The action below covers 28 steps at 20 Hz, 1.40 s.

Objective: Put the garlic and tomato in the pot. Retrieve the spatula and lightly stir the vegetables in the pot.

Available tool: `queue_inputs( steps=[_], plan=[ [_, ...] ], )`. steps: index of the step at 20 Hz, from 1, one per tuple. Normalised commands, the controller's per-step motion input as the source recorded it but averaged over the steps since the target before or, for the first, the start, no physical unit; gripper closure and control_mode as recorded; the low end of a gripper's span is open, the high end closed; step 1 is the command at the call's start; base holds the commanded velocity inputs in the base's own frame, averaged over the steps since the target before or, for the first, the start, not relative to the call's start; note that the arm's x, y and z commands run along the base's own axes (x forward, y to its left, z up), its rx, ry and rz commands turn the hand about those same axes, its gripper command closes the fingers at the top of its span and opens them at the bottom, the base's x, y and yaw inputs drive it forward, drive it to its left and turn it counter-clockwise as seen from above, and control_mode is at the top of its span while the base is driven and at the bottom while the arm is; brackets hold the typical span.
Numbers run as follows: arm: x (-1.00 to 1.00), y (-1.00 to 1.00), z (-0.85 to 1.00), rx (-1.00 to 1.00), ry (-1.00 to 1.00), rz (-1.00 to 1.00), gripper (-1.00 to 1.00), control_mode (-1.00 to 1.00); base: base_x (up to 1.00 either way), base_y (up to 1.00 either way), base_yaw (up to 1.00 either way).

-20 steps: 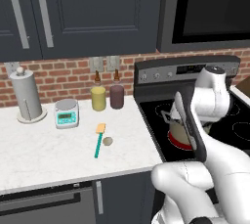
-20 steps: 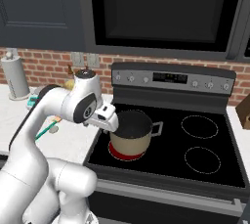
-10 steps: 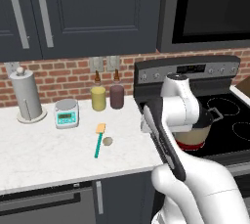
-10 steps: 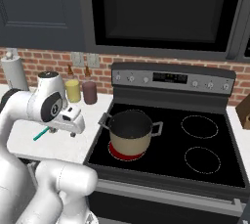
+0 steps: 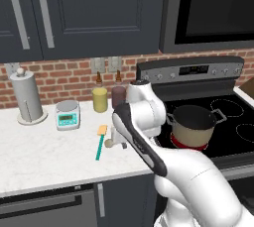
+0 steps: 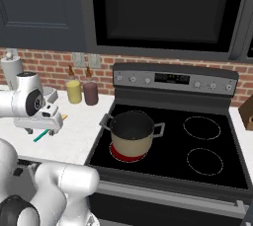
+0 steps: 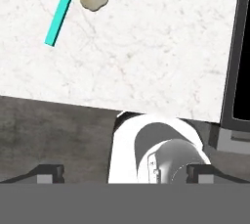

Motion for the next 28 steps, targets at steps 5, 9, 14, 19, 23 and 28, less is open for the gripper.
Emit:
queue_inputs(
  steps=[5,9,14,19,23,28],
  plan=[
    [0.51,0.43,-0.37,-0.01,-0.01,0.14,-1.00,-1.00,0.00,0.00,0.00],
    [0.54,0.17,-0.35,-0.07,-0.06,0.08,-1.00,-1.00,0.00,0.00,0.00],
    [0.54,0.15,-0.34,-0.09,-0.01,0.07,-1.00,-1.00,0.00,0.00,0.00],
    [0.44,0.11,-0.31,-0.04,0.00,0.07,-1.00,-1.00,0.00,0.00,0.00],
    [0.35,0.02,-0.37,-0.03,0.00,0.05,-1.00,-1.00,0.00,0.00,0.00],
    [0.17,0.00,-0.47,-0.03,0.00,0.06,-1.00,-1.00,0.00,0.00,0.00]
  ],
)
